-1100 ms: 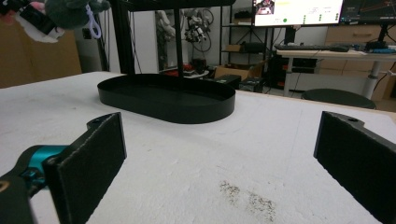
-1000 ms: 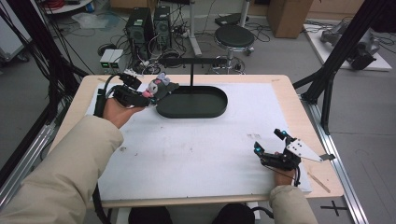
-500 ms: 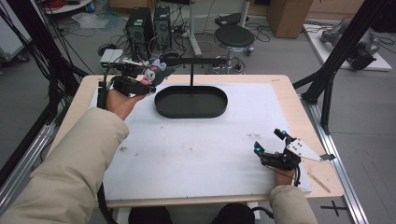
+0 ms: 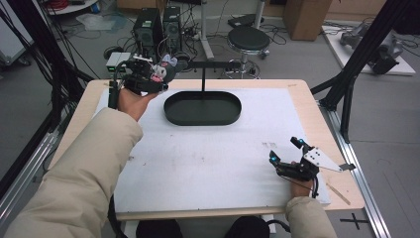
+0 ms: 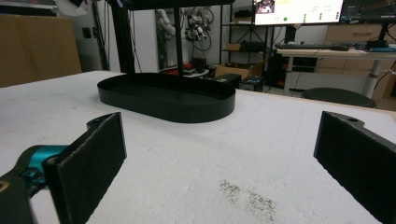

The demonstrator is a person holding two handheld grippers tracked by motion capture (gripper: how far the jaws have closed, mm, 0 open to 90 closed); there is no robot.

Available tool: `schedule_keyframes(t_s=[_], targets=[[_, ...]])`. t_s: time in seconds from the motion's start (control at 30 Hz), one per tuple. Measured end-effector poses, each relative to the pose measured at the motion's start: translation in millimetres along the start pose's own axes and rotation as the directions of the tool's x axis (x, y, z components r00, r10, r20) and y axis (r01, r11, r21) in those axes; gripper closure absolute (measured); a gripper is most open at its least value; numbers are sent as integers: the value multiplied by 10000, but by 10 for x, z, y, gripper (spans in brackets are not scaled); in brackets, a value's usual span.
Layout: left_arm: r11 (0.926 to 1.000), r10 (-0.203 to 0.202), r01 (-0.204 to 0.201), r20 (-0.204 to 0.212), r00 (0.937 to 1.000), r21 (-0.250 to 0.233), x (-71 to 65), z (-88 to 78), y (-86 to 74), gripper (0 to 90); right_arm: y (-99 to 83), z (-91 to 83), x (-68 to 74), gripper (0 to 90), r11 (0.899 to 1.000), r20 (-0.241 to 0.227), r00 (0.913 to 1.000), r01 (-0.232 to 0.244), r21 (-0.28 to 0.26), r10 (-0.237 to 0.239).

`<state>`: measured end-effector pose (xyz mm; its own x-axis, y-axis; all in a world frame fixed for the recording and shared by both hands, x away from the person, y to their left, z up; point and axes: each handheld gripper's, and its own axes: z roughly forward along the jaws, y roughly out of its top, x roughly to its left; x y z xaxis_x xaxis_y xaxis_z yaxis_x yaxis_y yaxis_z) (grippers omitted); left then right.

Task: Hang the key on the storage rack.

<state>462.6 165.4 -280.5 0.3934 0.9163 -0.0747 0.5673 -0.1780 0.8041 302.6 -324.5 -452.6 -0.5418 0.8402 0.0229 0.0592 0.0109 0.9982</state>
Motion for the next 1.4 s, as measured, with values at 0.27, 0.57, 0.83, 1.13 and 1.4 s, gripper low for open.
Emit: schedule_keyframes(t_s=[0.27,0.57,0.83,1.13,1.4], targets=[[9994,-309,307,-90,9995,-151,9,103,31,575,-1,0,-1,14,10000,-12,10000,-12,12,12],[9971,-735,727,-446,9963,-206,122,207,9,575,-1,1,-2,14,10000,-26,10000,-32,17,32],[9970,-767,773,-683,9947,65,207,244,-30,575,0,4,-3,14,10000,3,10000,-66,26,66],[9954,-759,807,-899,9931,513,298,334,-217,575,1,5,-4,14,10000,-6,10000,-61,26,61],[9948,-572,649,-967,9937,786,330,389,-291,574,2,4,-2,14,10000,1,10000,-63,53,63]])
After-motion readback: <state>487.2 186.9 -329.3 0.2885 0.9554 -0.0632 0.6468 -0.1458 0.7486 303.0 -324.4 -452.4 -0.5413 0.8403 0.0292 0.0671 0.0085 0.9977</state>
